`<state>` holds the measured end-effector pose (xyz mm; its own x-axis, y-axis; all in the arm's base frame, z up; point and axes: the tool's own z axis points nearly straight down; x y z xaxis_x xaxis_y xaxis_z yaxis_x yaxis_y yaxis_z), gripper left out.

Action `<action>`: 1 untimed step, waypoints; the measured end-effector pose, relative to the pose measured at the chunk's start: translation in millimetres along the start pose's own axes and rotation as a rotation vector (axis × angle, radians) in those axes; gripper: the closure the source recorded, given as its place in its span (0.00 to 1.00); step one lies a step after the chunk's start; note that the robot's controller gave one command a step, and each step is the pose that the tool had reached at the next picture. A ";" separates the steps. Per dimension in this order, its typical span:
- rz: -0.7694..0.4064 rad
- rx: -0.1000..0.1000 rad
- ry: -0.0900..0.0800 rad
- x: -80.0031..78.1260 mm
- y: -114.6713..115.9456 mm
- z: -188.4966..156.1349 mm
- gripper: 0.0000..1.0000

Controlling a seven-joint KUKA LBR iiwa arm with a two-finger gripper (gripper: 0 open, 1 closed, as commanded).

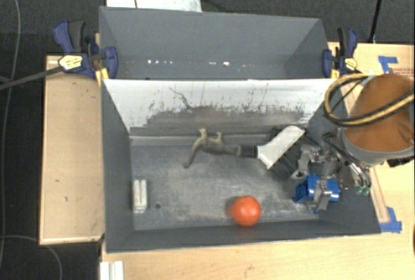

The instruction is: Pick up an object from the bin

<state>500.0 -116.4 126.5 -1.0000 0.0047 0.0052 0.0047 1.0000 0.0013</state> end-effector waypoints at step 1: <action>-0.003 0.002 -0.007 -1.6 0.2 -4.3 0.00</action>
Offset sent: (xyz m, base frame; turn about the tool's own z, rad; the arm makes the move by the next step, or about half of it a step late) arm 0.0460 -0.0202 -0.0565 -0.2331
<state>501.6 -116.2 130.8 -1.0000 0.0015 -0.0021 0.0015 1.0000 -0.0005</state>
